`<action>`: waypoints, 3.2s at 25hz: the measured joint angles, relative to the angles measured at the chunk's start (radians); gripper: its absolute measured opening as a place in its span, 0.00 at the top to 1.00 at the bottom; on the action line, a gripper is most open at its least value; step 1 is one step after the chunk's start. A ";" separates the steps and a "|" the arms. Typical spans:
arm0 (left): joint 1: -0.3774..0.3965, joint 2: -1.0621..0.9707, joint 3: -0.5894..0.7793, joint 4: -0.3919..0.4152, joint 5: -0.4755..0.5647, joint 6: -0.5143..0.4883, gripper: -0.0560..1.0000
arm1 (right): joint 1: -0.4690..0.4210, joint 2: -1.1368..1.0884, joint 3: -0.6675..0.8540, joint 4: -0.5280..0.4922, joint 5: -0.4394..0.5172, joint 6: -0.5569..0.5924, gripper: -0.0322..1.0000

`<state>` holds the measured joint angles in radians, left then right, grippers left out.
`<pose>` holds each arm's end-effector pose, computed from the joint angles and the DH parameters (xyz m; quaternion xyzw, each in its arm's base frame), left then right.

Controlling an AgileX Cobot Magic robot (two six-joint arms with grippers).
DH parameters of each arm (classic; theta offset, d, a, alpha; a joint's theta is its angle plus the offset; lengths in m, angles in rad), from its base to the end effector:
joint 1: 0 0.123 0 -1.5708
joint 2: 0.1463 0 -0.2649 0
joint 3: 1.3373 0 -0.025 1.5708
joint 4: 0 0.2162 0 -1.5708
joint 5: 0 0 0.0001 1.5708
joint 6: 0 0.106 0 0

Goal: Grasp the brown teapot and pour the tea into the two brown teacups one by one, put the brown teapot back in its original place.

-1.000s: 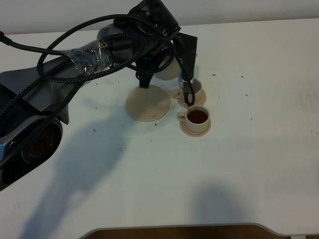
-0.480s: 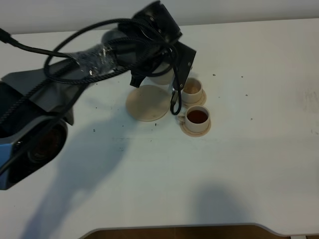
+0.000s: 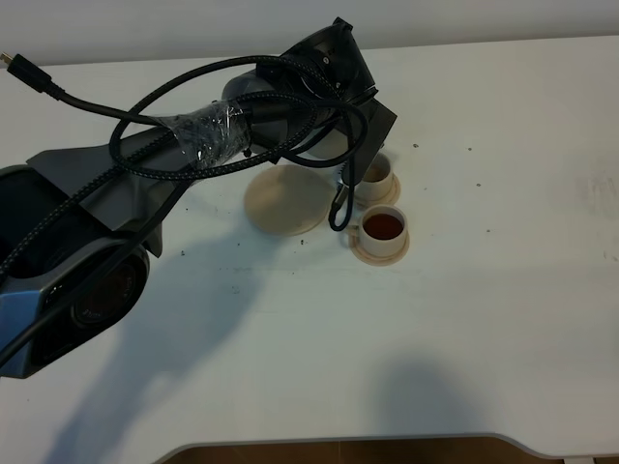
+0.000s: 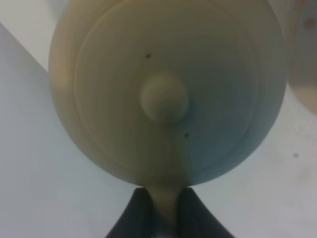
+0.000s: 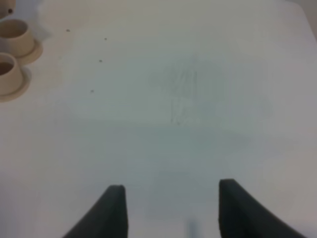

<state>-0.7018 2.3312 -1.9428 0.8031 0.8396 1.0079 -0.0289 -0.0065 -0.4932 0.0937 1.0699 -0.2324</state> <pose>0.3985 -0.2625 0.1727 0.8051 0.4447 0.3659 0.1423 -0.0023 0.0088 0.2515 -0.0888 0.8501 -0.0210 0.5186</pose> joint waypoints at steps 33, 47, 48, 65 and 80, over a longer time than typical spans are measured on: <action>-0.035 0.008 0.000 0.134 -0.099 0.250 0.84 | 0.000 0.000 0.000 0.000 0.000 0.000 0.54; -0.035 0.008 0.000 0.165 -0.137 0.309 0.84 | 0.000 0.000 0.000 0.000 0.000 0.000 0.54; -0.035 0.008 0.000 0.175 -0.141 0.311 0.84 | 0.000 0.000 0.000 0.000 0.000 0.000 0.54; -0.035 0.008 0.000 0.186 -0.177 0.466 0.84 | 0.000 0.000 0.000 0.000 0.000 0.000 0.54; -0.036 0.008 0.000 0.186 -0.195 0.518 0.84 | 0.000 0.000 0.000 0.000 0.000 0.000 0.54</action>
<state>-0.7376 2.3387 -1.9428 0.9887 0.6446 1.5264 -0.0289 -0.0065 -0.4932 0.0937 1.0699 -0.2324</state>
